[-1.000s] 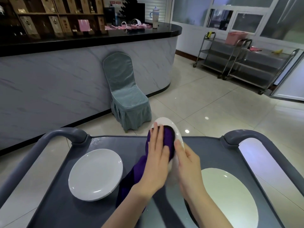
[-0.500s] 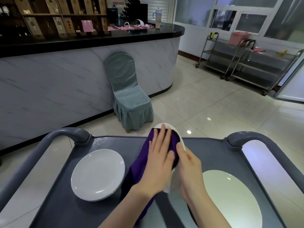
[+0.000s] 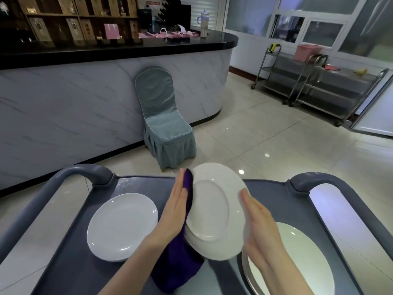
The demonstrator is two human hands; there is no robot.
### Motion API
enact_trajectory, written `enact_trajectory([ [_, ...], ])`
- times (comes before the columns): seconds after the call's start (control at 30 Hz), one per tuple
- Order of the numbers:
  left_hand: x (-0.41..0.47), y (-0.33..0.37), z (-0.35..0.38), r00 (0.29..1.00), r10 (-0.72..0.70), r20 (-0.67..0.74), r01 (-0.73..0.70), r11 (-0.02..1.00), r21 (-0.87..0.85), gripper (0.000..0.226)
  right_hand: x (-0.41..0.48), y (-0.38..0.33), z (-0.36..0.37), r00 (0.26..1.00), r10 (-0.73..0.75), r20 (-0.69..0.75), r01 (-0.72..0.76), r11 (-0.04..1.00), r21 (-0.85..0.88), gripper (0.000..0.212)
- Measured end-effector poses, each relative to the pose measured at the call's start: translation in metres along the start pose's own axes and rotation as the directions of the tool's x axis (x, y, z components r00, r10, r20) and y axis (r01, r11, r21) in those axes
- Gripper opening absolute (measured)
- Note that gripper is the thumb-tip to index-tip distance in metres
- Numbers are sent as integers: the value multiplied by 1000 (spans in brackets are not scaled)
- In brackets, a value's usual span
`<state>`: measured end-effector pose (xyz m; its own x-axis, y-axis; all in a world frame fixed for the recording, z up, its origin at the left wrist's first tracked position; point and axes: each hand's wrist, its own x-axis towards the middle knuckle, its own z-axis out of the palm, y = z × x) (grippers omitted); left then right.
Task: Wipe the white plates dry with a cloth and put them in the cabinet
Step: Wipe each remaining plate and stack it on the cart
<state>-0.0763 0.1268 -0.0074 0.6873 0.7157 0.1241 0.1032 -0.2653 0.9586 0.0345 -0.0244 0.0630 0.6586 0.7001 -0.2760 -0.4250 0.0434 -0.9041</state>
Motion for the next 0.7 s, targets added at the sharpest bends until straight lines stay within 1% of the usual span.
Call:
enact_trajectory([
  [0.1,-20,-13,7,999,50,10,-51,997,49,55,5,-7,-7,1000,5,6,-5,998,55,45],
  [0.17,-17,-5,13,994,109,32,-112,982,151,59,6,-6,-7,1000,17,14,-18,999,51,45],
  [0.27,-1,15,18,969,228,97,-248,909,334,59,5,1,-3,998,45,50,-44,999,-31,42],
  [0.37,12,22,14,937,311,158,-349,844,407,55,2,3,-3,992,75,103,-70,996,-52,35],
  [0.43,13,16,10,942,305,139,-335,872,356,53,3,0,-5,994,62,95,-58,997,-41,33],
  [0.5,6,5,7,974,219,66,-228,944,239,55,5,-4,-9,997,39,63,-40,999,9,34],
  [0.57,-8,-5,11,992,128,15,-129,982,136,58,8,-9,-12,999,13,53,-16,998,59,36],
  [0.63,-21,-9,20,995,103,-14,-100,989,113,61,8,-12,-10,999,0,47,-3,997,71,37],
  [0.7,-17,-2,24,993,119,-9,-116,980,161,61,9,-9,-5,999,3,50,-6,998,63,38],
])
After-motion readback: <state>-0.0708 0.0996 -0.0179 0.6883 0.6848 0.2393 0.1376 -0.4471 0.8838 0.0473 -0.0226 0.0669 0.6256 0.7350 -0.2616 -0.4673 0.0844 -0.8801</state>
